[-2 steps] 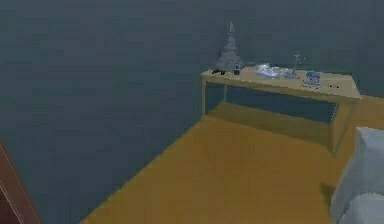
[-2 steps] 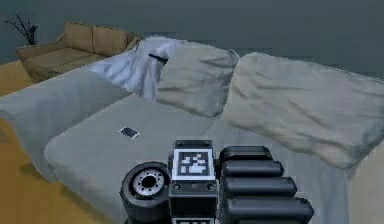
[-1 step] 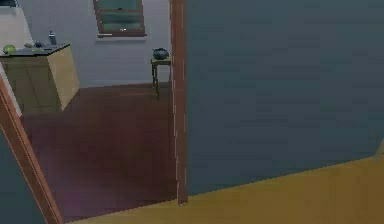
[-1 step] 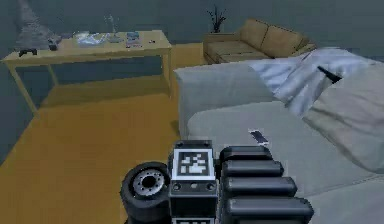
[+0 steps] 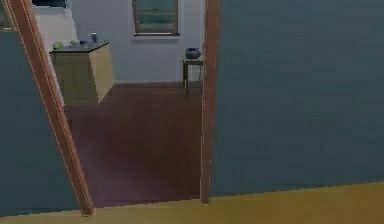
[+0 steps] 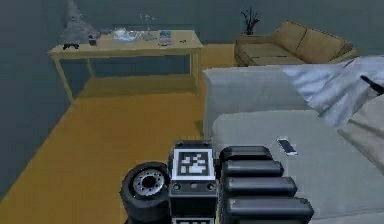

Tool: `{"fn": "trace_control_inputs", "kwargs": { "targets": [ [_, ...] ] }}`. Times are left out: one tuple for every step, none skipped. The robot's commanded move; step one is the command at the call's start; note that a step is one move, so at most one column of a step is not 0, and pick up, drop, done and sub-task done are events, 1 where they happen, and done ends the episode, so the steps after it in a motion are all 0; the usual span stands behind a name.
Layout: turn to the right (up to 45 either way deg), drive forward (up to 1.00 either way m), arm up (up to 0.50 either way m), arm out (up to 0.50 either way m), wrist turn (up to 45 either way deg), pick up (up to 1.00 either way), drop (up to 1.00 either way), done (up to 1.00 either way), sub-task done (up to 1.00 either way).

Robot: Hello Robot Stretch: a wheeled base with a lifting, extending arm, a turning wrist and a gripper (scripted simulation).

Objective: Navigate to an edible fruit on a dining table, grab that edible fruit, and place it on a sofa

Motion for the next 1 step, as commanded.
{"fn": "trace_control_inputs", "kwargs": {
  "targets": [
    [45.0,0.0,0.0,0.0,0.0,0.0,0.0,0.0,0.0]
  ]
}}
